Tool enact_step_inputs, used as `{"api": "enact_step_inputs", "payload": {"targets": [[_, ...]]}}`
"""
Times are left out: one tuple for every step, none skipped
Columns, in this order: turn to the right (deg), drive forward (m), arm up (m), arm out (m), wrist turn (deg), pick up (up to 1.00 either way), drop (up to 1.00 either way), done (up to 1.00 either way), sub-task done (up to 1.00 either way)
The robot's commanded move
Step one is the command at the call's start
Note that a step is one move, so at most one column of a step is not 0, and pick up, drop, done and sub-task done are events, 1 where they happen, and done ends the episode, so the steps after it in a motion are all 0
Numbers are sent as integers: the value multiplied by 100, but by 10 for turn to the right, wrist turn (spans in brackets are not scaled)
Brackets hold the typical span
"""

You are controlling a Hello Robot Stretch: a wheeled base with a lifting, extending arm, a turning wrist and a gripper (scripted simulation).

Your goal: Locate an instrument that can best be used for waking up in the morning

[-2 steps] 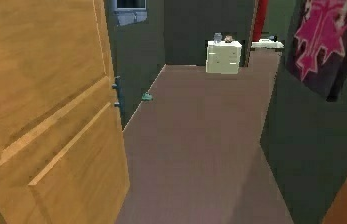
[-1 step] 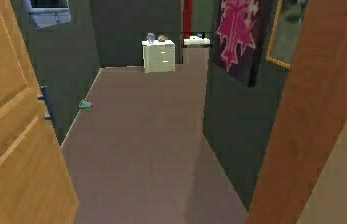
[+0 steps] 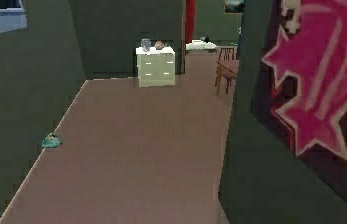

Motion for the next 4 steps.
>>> {"api": "enact_step_inputs", "payload": {"targets": [[30,0,0,0,0,0,0,0,0],[0,100,0,0,0,0,0,0,0],[0,25,0,0,0,0,0,0,0],[30,0,0,0,0,0,0,0,0]]}}
